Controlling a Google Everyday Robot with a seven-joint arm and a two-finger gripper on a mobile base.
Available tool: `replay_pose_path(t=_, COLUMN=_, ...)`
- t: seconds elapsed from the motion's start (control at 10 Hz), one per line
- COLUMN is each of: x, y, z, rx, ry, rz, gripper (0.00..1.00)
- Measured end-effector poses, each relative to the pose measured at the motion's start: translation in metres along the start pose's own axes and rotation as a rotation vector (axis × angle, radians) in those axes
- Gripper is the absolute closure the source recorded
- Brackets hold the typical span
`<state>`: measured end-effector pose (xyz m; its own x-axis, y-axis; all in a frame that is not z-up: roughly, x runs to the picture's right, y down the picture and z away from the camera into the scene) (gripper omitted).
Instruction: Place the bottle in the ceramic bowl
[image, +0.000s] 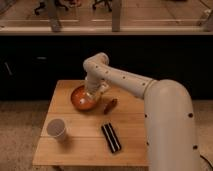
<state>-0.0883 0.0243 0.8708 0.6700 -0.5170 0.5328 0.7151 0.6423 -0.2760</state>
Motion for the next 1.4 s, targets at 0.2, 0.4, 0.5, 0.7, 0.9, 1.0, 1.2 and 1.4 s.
replay_pose_path(t=0.2, x=-0.0003, y=-0.0016, z=0.0023, rx=-0.003, ry=0.003, rz=-0.01, gripper=1.0)
replay_pose_path(t=0.4, x=0.0015, y=-0.0001, z=0.0018, rx=-0.003, ry=0.004, rz=-0.007, gripper=1.0)
replay_pose_path(t=0.5, x=0.0006, y=-0.0009, z=0.002, rx=-0.003, ry=0.003, rz=-0.009, gripper=1.0)
replay_pose_path(t=0.7, x=0.0004, y=-0.0009, z=0.0023, rx=-0.004, ry=0.003, rz=-0.009, gripper=1.0)
replay_pose_path(t=0.9, x=0.0009, y=-0.0005, z=0.0024, rx=-0.004, ry=0.003, rz=-0.008, gripper=1.0)
replay_pose_path(t=1.0, x=0.0006, y=-0.0007, z=0.0024, rx=-0.004, ry=0.003, rz=-0.009, gripper=1.0)
replay_pose_path(t=1.2, x=0.0008, y=-0.0005, z=0.0023, rx=-0.004, ry=0.003, rz=-0.008, gripper=1.0)
replay_pose_path(t=1.4, x=0.0, y=-0.0045, z=0.0035, rx=0.011, ry=-0.012, rz=-0.016, gripper=1.0)
